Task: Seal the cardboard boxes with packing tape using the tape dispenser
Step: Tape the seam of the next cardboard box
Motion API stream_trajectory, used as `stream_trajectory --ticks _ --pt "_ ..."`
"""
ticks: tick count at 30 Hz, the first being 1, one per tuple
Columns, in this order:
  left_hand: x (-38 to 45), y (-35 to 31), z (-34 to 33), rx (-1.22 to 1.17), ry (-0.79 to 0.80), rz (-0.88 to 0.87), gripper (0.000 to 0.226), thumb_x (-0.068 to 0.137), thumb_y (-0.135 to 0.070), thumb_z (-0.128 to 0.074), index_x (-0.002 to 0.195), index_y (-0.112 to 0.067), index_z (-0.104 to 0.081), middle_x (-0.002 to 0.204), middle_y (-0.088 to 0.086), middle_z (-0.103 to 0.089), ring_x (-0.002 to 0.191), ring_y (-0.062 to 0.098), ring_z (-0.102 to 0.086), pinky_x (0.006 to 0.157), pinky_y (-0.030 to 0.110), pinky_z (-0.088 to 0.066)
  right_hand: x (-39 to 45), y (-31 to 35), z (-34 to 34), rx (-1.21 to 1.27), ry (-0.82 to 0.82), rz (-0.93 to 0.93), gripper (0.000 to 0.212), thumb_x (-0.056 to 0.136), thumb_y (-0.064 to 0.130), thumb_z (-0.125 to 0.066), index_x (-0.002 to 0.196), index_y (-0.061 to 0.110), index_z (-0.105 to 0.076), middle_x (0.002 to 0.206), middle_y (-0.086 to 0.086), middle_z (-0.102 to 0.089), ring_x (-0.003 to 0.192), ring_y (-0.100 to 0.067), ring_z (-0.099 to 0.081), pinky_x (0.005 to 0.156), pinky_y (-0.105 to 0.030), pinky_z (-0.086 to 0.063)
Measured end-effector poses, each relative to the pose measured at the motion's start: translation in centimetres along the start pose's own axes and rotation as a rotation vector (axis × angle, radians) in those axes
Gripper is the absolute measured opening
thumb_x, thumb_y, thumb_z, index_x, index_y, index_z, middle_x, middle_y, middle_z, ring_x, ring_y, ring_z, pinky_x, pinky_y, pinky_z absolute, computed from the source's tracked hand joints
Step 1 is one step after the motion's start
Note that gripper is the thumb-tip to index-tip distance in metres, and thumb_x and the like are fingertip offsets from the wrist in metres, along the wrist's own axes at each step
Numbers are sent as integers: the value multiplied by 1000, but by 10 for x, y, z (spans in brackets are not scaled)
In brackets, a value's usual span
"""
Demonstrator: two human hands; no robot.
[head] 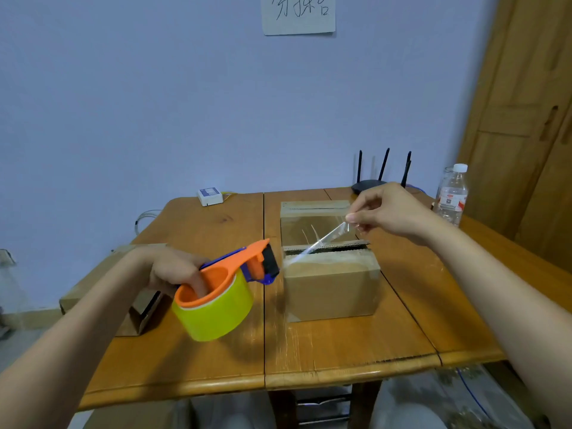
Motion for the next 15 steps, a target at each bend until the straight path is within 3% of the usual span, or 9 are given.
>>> stream_trajectory --ticks 2,4,6,10,15 --pt "-17 -27 -16 132 92 -61 29 68 -11 -72 94 -3 -65 83 5 -72 75 16 -68 69 26 -53 -2 -2 -8 -15 78 -60 11 86 20 -79 92 12 -76 62 -11 -66 48 -19 -53 51 -31 -49" --pt "-24 -33 -14 145 106 -49 14 75 -5 -72 86 -7 -64 76 2 -70 70 13 -67 66 23 -52 -5 -1 -15 -39 168 -119 12 88 23 -77 99 17 -78 56 -10 -59 43 -16 -44 44 -27 -40" --pt "-21 -27 -4 155 60 -34 10 83 3 -68 89 -5 -64 77 3 -71 71 13 -68 67 24 -52 -6 -3 -20 68 208 -196 14 88 17 -76 102 16 -79 59 -9 -62 45 -13 -49 44 -24 -44" --pt "-21 -23 7 125 1 -4 12 78 -4 -70 89 -8 -65 83 8 -71 76 19 -69 72 31 -53 -8 -7 -25 273 271 -366 16 87 4 -73 102 6 -77 79 -16 -74 65 -16 -70 57 -24 -59" --pt "-17 -26 10 167 -20 23 13 80 -4 -72 91 -7 -66 86 10 -72 80 20 -70 73 30 -53 -7 -13 -25 373 305 -457 17 86 -5 -69 102 -6 -75 94 -22 -75 75 -21 -75 65 -27 -62"
Point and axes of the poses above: each hand's wrist, its own x-axis towards the middle knuckle, its own z-axis out of the back of the hand, y = z × x, the point moved 7 cm from there along x, towards the middle knuckle
